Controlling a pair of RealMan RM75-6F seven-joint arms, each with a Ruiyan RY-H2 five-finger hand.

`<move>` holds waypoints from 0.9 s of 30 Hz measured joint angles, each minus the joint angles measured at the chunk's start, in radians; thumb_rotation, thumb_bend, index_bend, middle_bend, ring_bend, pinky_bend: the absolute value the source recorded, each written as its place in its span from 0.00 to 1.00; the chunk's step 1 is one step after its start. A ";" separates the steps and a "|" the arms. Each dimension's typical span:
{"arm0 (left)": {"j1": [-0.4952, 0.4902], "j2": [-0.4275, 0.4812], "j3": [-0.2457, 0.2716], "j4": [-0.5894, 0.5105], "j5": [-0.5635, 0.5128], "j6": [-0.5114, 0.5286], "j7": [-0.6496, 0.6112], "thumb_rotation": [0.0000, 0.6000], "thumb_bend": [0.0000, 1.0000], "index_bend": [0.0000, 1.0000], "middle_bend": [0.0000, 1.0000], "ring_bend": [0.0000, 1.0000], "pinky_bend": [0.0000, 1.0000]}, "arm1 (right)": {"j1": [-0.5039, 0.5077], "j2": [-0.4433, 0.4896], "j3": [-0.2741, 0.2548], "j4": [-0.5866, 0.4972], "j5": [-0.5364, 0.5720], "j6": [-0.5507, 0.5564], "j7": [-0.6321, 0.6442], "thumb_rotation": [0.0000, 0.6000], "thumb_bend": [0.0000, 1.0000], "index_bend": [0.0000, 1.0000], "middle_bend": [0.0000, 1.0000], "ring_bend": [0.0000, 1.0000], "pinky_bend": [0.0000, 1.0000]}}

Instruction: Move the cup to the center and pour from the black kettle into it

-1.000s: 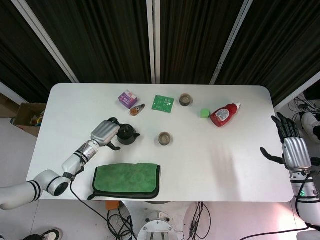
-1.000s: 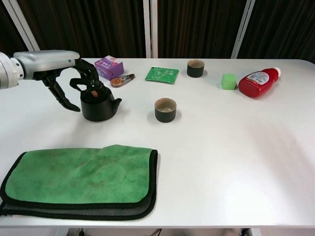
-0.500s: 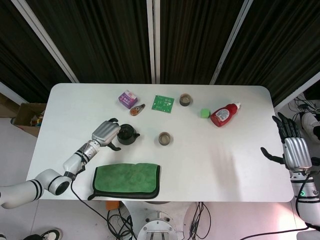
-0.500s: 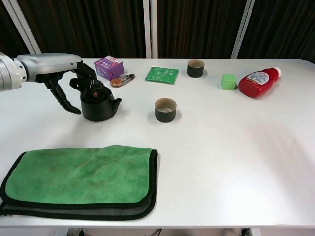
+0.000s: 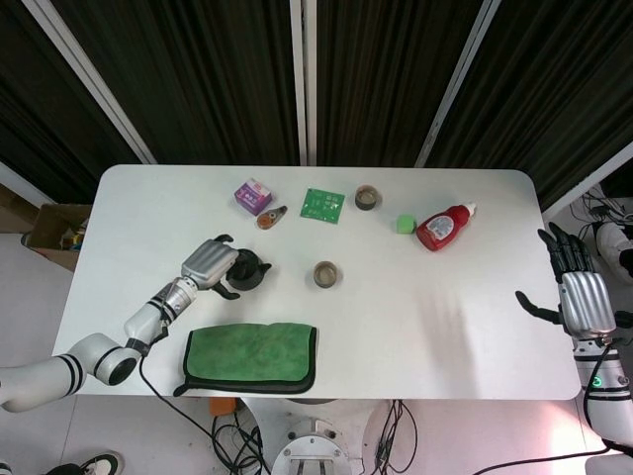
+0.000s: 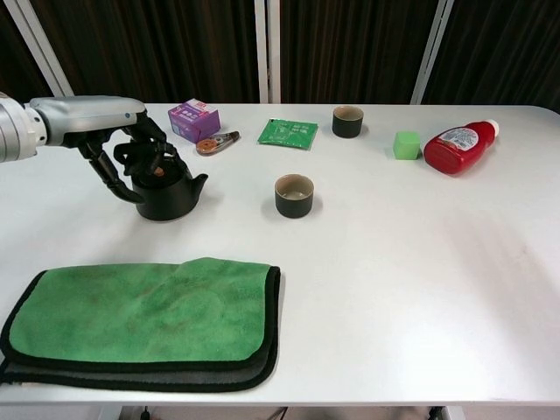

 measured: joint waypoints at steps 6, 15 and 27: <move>-0.001 0.002 -0.003 -0.002 -0.006 0.000 -0.006 0.94 0.02 0.63 0.73 0.61 0.18 | 0.000 -0.003 0.001 0.004 0.000 -0.004 0.000 1.00 0.18 0.00 0.00 0.00 0.00; -0.003 0.012 -0.013 -0.011 -0.016 -0.012 -0.061 0.94 0.02 0.67 0.78 0.65 0.18 | 0.001 -0.009 0.002 0.012 0.002 -0.012 0.003 1.00 0.18 0.00 0.00 0.00 0.00; -0.008 0.030 -0.023 -0.017 -0.004 -0.026 -0.158 0.94 0.02 0.70 0.80 0.67 0.18 | 0.001 -0.015 0.004 0.020 0.004 -0.017 0.006 1.00 0.18 0.00 0.00 0.00 0.00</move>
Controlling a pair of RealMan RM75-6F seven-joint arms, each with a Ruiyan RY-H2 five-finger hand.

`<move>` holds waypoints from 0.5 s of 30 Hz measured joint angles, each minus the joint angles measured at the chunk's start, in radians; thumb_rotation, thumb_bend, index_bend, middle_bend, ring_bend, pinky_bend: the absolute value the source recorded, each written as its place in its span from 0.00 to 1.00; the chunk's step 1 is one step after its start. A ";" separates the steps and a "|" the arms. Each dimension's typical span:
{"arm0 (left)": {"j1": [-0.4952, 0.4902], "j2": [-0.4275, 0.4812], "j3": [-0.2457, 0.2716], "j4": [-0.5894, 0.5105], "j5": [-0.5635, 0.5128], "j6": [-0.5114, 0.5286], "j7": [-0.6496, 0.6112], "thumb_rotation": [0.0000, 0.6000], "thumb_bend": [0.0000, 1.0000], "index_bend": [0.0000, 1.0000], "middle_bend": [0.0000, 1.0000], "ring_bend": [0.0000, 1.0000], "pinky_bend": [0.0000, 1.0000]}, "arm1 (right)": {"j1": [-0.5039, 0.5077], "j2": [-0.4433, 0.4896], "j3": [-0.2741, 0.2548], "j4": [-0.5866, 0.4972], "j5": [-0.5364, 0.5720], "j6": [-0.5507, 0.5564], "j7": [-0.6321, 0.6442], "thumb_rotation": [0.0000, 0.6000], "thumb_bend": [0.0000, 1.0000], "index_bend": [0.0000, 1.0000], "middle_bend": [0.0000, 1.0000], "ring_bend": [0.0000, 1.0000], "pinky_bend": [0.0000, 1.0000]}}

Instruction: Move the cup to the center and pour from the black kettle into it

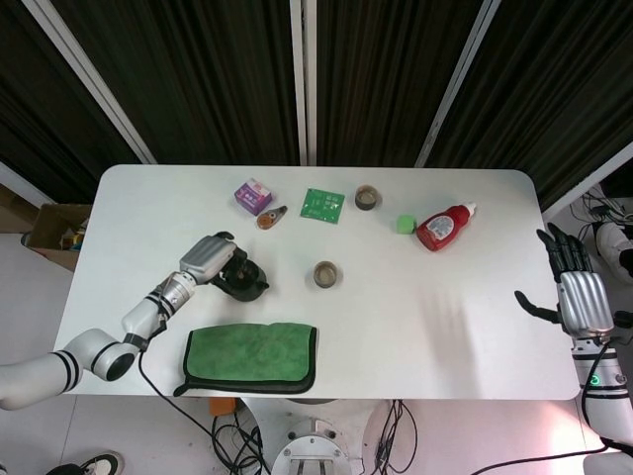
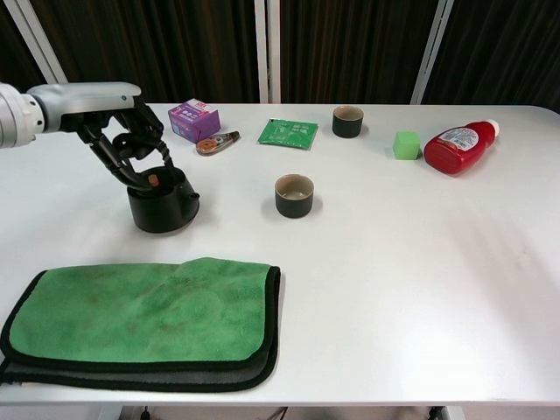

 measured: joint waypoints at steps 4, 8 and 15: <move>0.000 0.002 0.000 0.004 0.003 0.002 -0.010 0.93 0.02 0.72 0.83 0.69 0.19 | 0.000 -0.001 0.000 0.002 0.001 -0.002 0.000 1.00 0.18 0.00 0.00 0.00 0.00; 0.002 0.000 0.001 0.008 0.006 0.011 -0.010 0.94 0.02 0.73 0.85 0.70 0.20 | 0.000 -0.001 0.000 0.002 0.002 -0.005 0.000 1.00 0.18 0.00 0.00 0.00 0.00; 0.005 -0.015 0.003 0.017 0.004 0.028 0.021 0.94 0.00 0.78 0.90 0.73 0.22 | 0.001 -0.001 0.001 0.002 0.002 -0.008 -0.001 1.00 0.18 0.00 0.00 0.00 0.00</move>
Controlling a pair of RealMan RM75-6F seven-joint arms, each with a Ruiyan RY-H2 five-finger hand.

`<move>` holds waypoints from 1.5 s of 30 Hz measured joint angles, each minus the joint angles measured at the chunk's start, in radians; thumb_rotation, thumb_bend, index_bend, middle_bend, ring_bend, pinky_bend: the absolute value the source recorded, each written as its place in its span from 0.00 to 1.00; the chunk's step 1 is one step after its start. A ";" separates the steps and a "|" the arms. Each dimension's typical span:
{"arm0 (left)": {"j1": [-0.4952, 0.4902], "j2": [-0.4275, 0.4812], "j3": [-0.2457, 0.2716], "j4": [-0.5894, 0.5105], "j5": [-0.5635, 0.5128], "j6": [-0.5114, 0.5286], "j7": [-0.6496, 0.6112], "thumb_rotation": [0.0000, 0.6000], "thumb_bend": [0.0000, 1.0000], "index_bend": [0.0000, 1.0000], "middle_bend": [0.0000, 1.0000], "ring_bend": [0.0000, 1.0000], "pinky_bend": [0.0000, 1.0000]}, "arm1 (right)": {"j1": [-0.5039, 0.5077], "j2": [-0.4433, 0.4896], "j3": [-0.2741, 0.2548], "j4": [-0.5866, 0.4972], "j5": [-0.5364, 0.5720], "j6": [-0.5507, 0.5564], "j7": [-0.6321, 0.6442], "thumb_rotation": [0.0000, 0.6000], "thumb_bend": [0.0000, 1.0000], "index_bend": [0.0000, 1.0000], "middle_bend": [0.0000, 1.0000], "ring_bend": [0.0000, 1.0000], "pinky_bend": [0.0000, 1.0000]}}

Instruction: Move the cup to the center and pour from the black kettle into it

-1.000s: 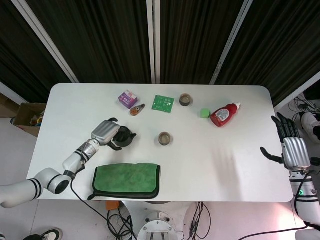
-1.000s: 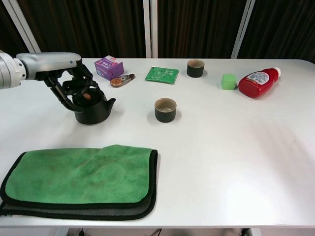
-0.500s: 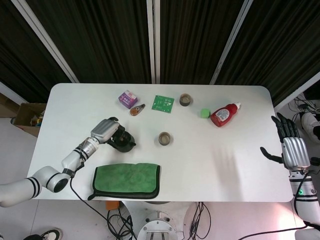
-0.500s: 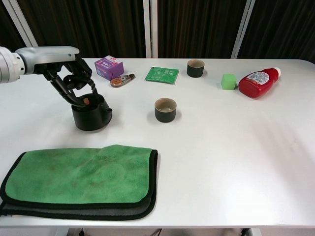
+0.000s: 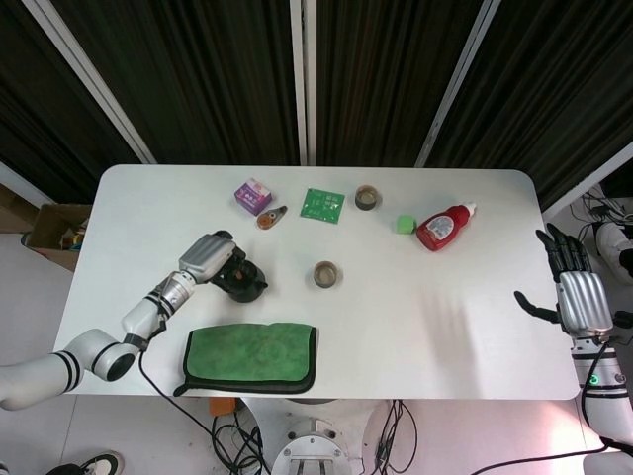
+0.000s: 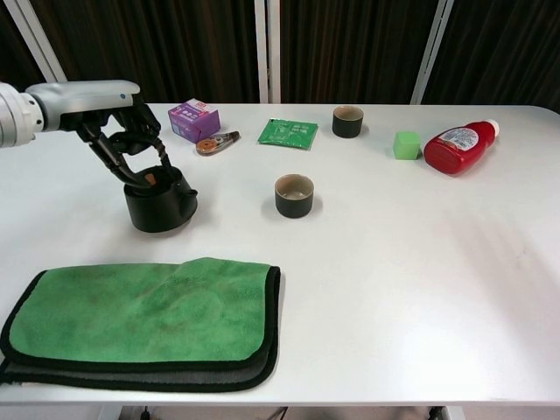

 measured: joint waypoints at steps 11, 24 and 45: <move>0.007 -0.010 -0.012 -0.008 -0.020 0.018 0.002 0.64 0.00 0.82 0.91 0.75 0.23 | 0.000 -0.002 0.000 0.002 -0.002 -0.002 -0.001 1.00 0.18 0.00 0.00 0.00 0.00; 0.022 -0.040 -0.019 0.024 -0.032 0.064 0.046 0.58 0.03 0.89 0.97 0.80 0.28 | 0.002 -0.011 -0.003 0.010 0.000 -0.011 -0.003 1.00 0.18 0.00 0.00 0.00 0.00; 0.060 -0.103 -0.043 0.074 -0.030 0.166 0.049 0.73 0.17 0.96 1.00 0.84 0.34 | 0.003 -0.017 -0.005 0.013 0.000 -0.016 -0.008 1.00 0.18 0.00 0.00 0.00 0.00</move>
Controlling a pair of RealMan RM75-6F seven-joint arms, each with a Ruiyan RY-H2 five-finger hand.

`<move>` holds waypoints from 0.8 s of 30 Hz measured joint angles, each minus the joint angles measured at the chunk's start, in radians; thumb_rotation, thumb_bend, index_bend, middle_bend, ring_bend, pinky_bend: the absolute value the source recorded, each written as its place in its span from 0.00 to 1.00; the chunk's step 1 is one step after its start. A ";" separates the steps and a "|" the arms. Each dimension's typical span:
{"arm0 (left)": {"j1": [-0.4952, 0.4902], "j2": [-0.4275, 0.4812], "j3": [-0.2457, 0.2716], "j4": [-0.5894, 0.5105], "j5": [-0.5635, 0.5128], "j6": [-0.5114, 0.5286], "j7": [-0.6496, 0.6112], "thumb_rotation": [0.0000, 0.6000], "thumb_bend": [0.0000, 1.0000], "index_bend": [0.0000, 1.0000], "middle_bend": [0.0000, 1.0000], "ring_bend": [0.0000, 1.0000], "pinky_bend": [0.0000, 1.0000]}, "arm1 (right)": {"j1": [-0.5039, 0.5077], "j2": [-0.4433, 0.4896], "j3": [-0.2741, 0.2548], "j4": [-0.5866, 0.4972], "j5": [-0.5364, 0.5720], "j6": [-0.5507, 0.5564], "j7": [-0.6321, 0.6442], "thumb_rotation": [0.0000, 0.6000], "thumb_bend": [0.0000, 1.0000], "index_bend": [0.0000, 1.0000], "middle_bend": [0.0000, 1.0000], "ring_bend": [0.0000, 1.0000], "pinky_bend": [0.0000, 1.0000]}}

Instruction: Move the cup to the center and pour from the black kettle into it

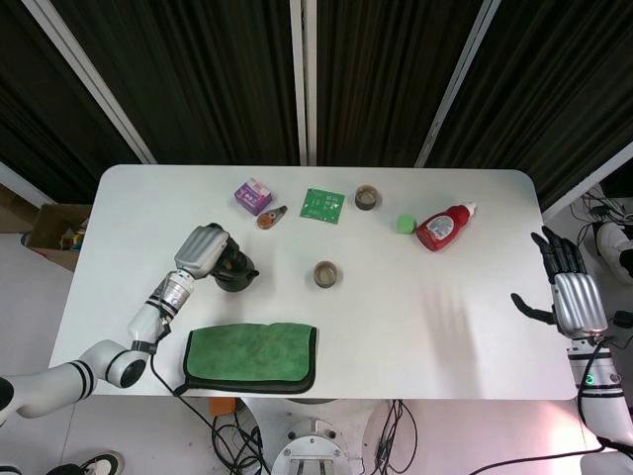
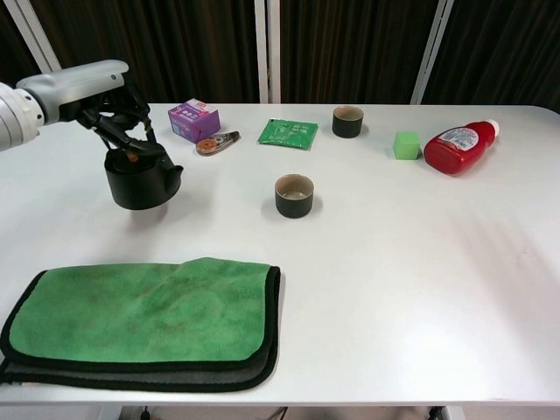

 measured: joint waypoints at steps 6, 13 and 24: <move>0.002 0.001 -0.002 0.008 0.013 0.002 -0.033 0.71 0.17 0.96 1.00 0.84 0.34 | 0.000 0.000 -0.001 -0.001 0.000 -0.002 -0.002 1.00 0.18 0.00 0.00 0.00 0.00; 0.006 -0.012 -0.006 0.021 0.011 0.006 -0.049 0.79 0.15 0.99 1.00 0.86 0.34 | 0.002 -0.005 -0.002 0.007 0.002 -0.008 0.001 1.00 0.18 0.00 0.00 0.00 0.00; 0.010 -0.019 -0.015 0.030 0.013 0.020 -0.058 0.99 0.17 1.00 1.00 0.88 0.36 | 0.007 -0.006 -0.002 0.005 0.001 -0.015 -0.006 1.00 0.18 0.00 0.00 0.00 0.00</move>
